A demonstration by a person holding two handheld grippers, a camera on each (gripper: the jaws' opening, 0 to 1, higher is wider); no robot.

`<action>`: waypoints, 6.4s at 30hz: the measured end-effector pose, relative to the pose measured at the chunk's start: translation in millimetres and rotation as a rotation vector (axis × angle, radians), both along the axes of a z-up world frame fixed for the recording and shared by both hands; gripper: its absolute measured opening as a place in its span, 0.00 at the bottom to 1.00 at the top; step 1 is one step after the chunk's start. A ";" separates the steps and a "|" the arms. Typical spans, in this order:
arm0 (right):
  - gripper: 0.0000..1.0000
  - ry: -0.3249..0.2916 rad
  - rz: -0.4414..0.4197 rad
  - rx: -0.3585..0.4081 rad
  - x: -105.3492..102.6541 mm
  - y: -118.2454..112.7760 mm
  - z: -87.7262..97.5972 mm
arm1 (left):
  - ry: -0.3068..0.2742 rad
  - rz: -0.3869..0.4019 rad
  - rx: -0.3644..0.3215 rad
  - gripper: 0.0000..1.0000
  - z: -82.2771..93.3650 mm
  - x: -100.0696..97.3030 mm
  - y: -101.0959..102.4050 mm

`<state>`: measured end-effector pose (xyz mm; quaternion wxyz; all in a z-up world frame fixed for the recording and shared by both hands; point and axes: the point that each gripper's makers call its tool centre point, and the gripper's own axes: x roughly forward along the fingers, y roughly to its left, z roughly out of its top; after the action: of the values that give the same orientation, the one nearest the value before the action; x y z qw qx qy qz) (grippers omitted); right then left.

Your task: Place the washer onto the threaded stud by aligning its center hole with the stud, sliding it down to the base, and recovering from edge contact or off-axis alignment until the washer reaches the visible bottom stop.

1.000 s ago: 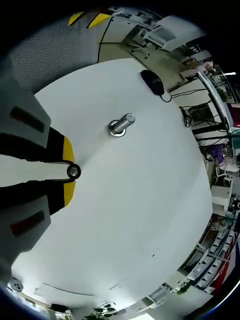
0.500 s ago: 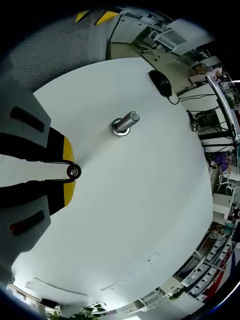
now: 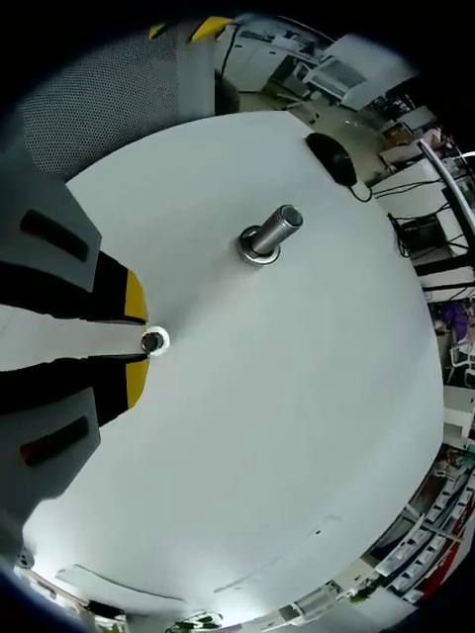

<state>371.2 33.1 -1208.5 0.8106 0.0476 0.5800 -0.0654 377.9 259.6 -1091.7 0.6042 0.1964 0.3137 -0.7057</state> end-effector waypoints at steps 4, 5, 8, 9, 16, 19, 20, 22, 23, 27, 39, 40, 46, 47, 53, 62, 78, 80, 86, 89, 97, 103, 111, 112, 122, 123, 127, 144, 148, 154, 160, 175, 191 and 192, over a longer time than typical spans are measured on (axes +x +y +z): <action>0.15 0.002 -0.013 0.006 -3.2 5.4 -3.8 | 0.000 0.000 0.000 0.16 -0.4 -0.2 -0.1; 0.15 0.002 -0.016 0.007 -4.2 6.0 -4.8 | 0.001 0.000 -0.001 0.16 0.0 -0.2 -0.2; 0.16 -0.002 -0.030 0.018 -10.3 12.3 -4.4 | 0.003 0.002 -0.002 0.16 1.4 -0.5 -0.2; 0.16 0.000 -0.029 0.022 -12.7 15.0 -6.2 | 0.003 0.002 -0.003 0.16 1.3 -0.7 -0.3; 0.20 -0.009 -0.014 0.072 -22.0 33.5 -12.6 | 0.006 0.006 -0.011 0.16 2.4 -0.7 -1.1; 0.22 -0.009 -0.005 0.076 -26.6 42.5 -14.3 | 0.005 0.004 -0.013 0.16 2.0 -0.5 -1.6; 0.22 -0.013 -0.011 0.082 -23.7 38.7 -16.3 | 0.006 0.005 -0.015 0.16 2.2 -0.4 -1.8; 0.23 -0.012 -0.014 0.084 -24.6 42.9 -17.6 | 0.005 0.006 -0.016 0.16 3.8 -1.1 -1.5; 0.24 -0.011 -0.011 0.082 -24.9 44.5 -18.1 | 0.005 0.006 -0.017 0.16 3.4 -0.9 -1.5; 0.24 -0.007 -0.005 0.075 -23.3 44.7 -23.9 | 0.004 0.000 -0.012 0.16 1.9 -1.5 -1.2; 0.18 0.004 0.082 -0.019 -21.8 34.4 -31.6 | 0.005 -0.009 -0.007 0.16 2.1 -3.4 -0.8; 0.18 0.005 0.110 -0.037 -22.8 35.8 -31.2 | 0.005 -0.010 -0.007 0.16 2.2 -3.6 -1.0; 0.16 -0.010 0.100 -0.028 -18.1 37.0 -33.3 | 0.005 -0.010 -0.007 0.16 0.7 -2.1 -0.8; 0.16 -0.008 0.098 -0.028 -17.6 37.1 -33.4 | 0.004 -0.011 -0.006 0.16 2.6 -3.5 -0.7; 0.15 0.056 0.136 -0.034 -18.5 42.0 -33.2 | 0.003 -0.011 -0.005 0.16 0.7 -2.4 -0.6; 0.14 0.047 0.133 -0.022 -22.9 46.9 -31.1 | 0.003 -0.003 -0.004 0.16 1.6 -1.9 -0.1; 0.13 -0.092 0.028 -0.008 -16.0 17.5 8.5 | 0.003 0.004 -0.011 0.16 -0.2 0.9 -2.0; 0.13 -0.115 0.028 -0.015 -11.7 14.7 19.5 | 0.003 0.004 -0.012 0.16 -2.6 1.9 -2.5; 0.13 -0.150 0.046 -0.041 2.1 1.5 38.6 | 0.003 0.003 -0.014 0.16 4.5 -0.8 -1.6; 0.13 -0.158 0.073 -0.068 7.1 -2.3 42.4 | 0.004 0.003 -0.016 0.16 3.9 -0.5 -2.0; 0.14 -0.126 0.148 -0.113 15.5 -6.8 38.6 | 0.003 0.002 -0.011 0.16 4.5 -1.2 -1.4; 0.14 -0.101 0.150 -0.112 13.2 -6.9 35.0 | 0.003 0.003 -0.009 0.16 3.1 -0.6 -1.1; 0.14 -0.087 0.161 -0.098 11.9 -6.2 29.3 | 0.001 0.005 -0.007 0.16 2.0 0.4 -1.4; 0.14 -0.082 0.156 -0.088 12.1 -6.8 25.6 | 0.001 0.005 -0.004 0.16 2.0 0.2 -1.1; 0.14 -0.050 0.119 -0.041 11.3 -9.4 3.5 | -0.001 0.008 0.005 0.16 0.1 0.5 -0.4; 0.14 -0.052 0.128 -0.038 13.5 -10.2 -0.2 | -0.001 0.008 0.008 0.16 -0.3 0.5 -0.3; 0.14 -0.027 0.130 -0.029 14.8 -9.7 -11.5 | -0.004 0.008 0.013 0.16 -2.2 1.5 -0.1; 0.16 -0.038 0.104 -0.019 11.5 0.9 -15.0 | -0.002 0.000 0.012 0.16 -1.5 0.1 -0.8; 0.20 -0.064 0.109 -0.021 14.0 -0.4 -14.6 | 0.000 -0.005 0.010 0.16 -2.2 -0.6 -1.2; 0.25 -0.124 0.085 -0.028 14.2 -1.3 3.1 | 0.002 -0.004 0.003 0.16 0.3 -1.6 -1.4; 0.30 -0.209 0.074 -0.075 -6.4 9.1 39.9 | 0.011 -0.001 -0.024 0.16 4.3 -1.6 -3.4; 0.40 -0.519 -0.237 -0.122 -118.1 17.1 136.0 | 0.035 0.115 -0.145 0.18 22.1 19.6 -12.0; 0.45 -0.683 -0.396 -0.016 -193.4 58.8 140.1 | -0.022 0.260 -0.193 0.20 34.2 46.0 -9.8; 0.45 -0.678 -0.384 -0.058 -192.9 53.6 143.5 | -0.030 0.260 -0.195 0.20 34.0 46.1 -8.7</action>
<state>178.3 86.7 -1065.0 0.9303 0.1512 0.2579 -0.2126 423.9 250.9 -1057.8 0.7111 0.1051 0.2577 -0.6456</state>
